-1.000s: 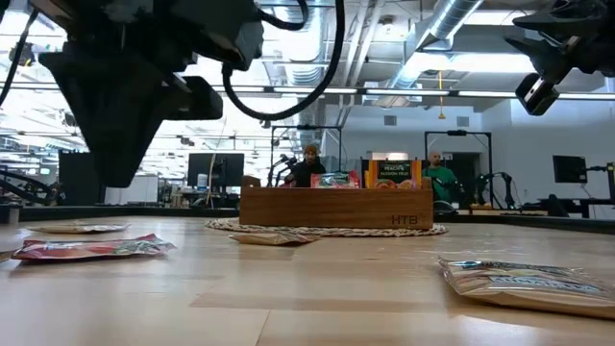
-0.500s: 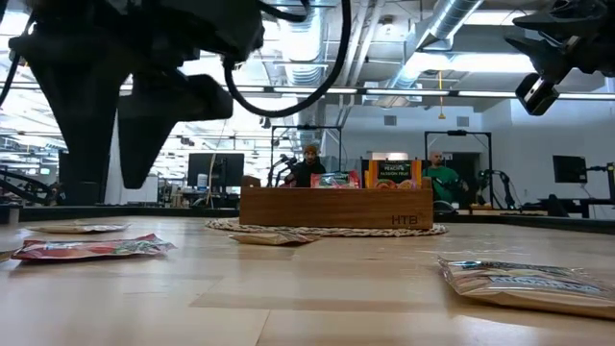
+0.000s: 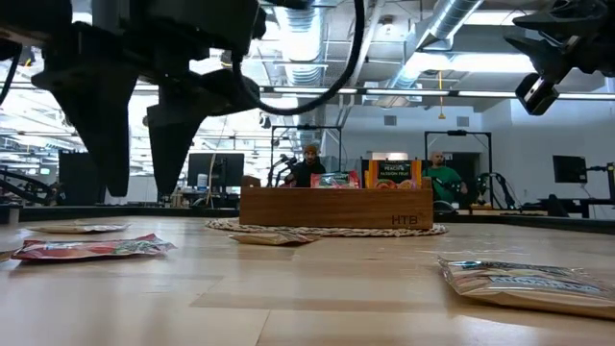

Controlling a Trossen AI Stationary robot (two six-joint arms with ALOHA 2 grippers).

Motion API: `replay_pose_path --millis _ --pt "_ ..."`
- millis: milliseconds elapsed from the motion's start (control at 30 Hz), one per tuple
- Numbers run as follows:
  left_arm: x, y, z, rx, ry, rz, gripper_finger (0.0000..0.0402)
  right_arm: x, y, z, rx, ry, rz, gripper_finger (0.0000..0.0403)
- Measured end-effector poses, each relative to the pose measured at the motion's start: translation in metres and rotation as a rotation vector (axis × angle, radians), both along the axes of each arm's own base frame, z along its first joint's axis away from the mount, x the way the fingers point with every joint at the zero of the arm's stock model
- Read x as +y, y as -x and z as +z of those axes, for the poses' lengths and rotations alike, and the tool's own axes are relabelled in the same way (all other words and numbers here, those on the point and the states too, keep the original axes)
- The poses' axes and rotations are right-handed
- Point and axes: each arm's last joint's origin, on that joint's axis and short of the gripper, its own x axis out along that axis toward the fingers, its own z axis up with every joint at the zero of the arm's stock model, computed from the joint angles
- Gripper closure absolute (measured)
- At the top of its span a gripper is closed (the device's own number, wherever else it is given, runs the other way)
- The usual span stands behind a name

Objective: Pick & Place Tea
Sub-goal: Put the red tea bag into the middle section of the wooden organizer

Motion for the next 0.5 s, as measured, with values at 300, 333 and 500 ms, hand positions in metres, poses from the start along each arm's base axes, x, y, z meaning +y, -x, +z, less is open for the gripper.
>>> replay_pose_path --millis 300,333,500 --pt "0.002 -0.004 -0.022 0.031 -0.040 -0.097 0.0255 0.000 0.000 0.000 0.000 -0.007 0.001 0.0334" --pt "0.004 -0.004 -0.028 0.048 -0.049 -0.113 0.0255 0.000 0.000 0.000 -0.001 -0.007 0.001 0.0334" --pt "0.008 -0.006 -0.051 0.099 -0.090 -0.175 0.0255 0.000 0.000 0.000 -0.001 -0.008 0.001 0.0334"
